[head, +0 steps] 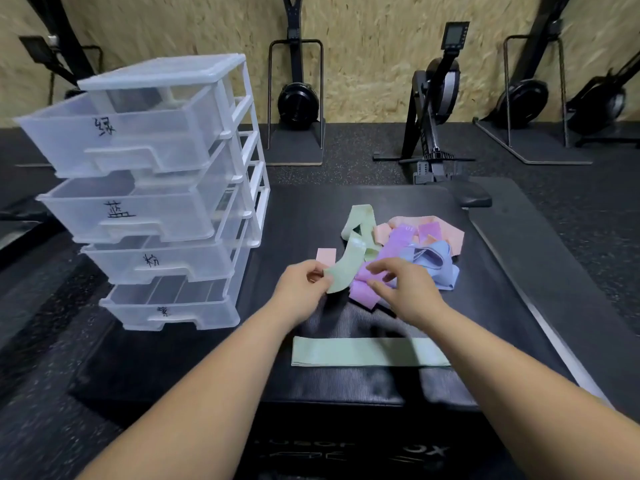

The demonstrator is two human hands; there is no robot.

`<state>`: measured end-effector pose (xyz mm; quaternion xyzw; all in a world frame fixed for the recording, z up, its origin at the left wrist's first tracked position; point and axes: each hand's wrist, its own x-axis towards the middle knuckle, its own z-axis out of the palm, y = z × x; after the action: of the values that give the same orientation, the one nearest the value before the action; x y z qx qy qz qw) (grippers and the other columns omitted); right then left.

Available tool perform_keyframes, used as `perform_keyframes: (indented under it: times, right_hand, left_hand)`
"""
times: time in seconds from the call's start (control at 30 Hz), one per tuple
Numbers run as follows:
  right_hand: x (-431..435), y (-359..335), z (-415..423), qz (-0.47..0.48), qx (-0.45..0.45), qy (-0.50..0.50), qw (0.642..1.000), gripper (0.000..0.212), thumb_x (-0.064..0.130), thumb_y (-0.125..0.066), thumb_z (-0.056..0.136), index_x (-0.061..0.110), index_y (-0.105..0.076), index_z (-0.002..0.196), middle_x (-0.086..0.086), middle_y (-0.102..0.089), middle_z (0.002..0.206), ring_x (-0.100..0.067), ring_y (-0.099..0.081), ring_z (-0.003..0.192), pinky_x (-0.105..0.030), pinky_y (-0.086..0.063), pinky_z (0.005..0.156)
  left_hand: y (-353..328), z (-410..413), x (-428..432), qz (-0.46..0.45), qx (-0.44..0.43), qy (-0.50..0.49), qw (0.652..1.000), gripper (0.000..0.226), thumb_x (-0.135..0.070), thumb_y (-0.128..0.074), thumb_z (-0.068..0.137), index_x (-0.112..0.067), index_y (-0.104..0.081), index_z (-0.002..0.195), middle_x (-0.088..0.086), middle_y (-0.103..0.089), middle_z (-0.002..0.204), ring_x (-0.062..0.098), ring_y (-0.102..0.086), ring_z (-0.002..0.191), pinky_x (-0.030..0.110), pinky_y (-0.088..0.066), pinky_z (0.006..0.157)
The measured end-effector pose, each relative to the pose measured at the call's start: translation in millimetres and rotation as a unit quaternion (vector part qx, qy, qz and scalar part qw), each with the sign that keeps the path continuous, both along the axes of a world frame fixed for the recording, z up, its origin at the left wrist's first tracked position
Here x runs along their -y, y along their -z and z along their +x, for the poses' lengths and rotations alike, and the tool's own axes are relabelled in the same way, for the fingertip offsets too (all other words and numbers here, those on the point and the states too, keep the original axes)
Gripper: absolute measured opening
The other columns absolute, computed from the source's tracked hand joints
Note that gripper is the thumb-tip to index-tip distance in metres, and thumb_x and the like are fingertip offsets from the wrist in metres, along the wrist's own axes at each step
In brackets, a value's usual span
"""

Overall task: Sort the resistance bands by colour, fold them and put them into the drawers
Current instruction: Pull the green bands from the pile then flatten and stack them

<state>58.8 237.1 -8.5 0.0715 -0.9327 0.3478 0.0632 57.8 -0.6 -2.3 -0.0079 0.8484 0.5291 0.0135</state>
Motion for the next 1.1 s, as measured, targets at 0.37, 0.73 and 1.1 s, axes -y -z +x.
perform_keyframes:
  times: [0.37,0.73,1.1]
  right_hand:
    - [49.7,-44.7,-4.9,0.019,-0.015,-0.161,0.987,0.041,0.026,-0.066,0.098,0.039,-0.064,0.137,0.023,-0.067,0.131,-0.007,-0.058,0.12,-0.029,-0.046,0.097]
    - [34.1,-38.1,-12.1,0.069,-0.019,-0.083,0.994,0.018,0.047,-0.079,0.09,0.036,-0.065,0.093,0.008,-0.07,0.099,-0.019,-0.062,0.093,-0.035,-0.049,0.077]
    - [-33.0,-37.0,1.6,0.077,0.008,-0.039,0.996,0.014,0.032,-0.081,0.093,0.029,-0.069,0.084,0.008,-0.074,0.086,-0.017,-0.068,0.086,-0.033,-0.055,0.083]
  left_hand:
    - [-50.0,7.8,17.8,-0.048,-0.056,0.051,0.996,0.017,-0.015,-0.068,0.09,-0.029,-0.077,0.092,-0.012,-0.075,0.081,0.002,-0.064,0.074,0.016,-0.046,0.066]
    - [-50.8,11.0,31.5,-0.008,-0.143,-0.004,0.99,0.008,-0.026,-0.07,0.1,-0.031,-0.077,0.099,-0.011,-0.076,0.092,0.007,-0.068,0.086,0.023,-0.053,0.082]
    - [-48.8,9.9,55.0,0.091,-0.137,-0.135,0.977,0.01,-0.025,-0.071,0.101,-0.022,-0.077,0.108,-0.007,-0.076,0.101,0.008,-0.068,0.092,0.017,-0.049,0.081]
